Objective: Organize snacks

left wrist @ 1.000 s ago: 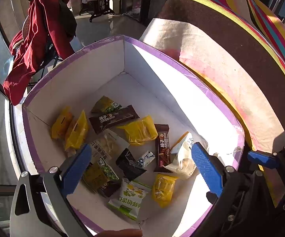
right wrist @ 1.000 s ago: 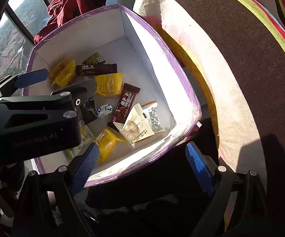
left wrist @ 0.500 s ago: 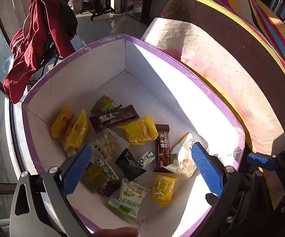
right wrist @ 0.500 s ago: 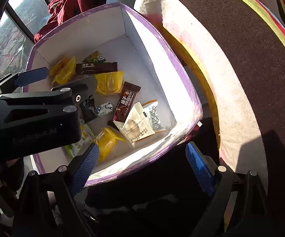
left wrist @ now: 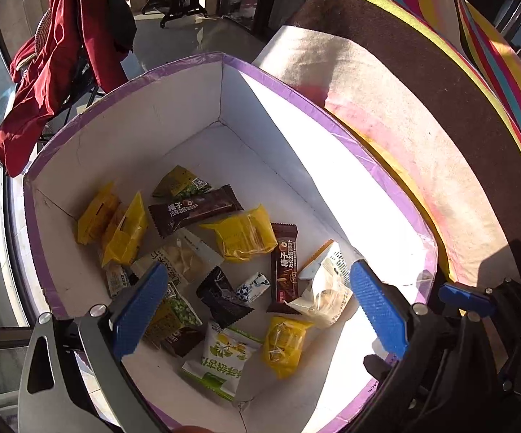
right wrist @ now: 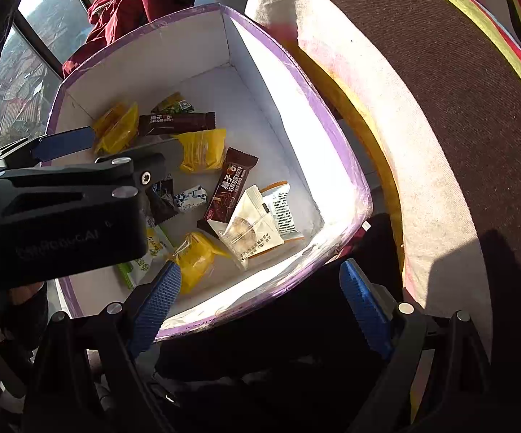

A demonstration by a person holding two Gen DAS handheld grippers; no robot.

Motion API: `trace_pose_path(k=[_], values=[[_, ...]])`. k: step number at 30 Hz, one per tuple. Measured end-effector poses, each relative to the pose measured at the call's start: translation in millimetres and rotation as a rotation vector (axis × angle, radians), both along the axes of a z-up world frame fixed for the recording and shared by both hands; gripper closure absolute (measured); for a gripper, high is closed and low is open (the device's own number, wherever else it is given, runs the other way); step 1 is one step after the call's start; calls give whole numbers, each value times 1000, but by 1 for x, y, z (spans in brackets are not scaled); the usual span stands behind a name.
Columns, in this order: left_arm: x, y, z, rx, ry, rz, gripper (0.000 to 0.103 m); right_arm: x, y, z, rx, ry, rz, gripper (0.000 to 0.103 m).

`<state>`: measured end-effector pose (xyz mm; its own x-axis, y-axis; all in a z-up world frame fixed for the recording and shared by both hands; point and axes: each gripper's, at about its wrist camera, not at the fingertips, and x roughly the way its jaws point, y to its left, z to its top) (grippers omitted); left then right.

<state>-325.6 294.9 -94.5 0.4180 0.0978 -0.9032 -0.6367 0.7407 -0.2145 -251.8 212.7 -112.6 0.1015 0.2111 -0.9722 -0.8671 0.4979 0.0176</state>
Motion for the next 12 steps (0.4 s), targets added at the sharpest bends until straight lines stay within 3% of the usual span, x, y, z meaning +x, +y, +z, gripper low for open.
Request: trace_pose_path(k=[3, 12], values=[[-4, 4, -2, 12, -5, 54, 2, 0, -2, -1, -1, 3, 1, 17], [-4, 4, -3, 77, 48, 49, 2, 1, -6, 0, 1, 10, 12, 17]])
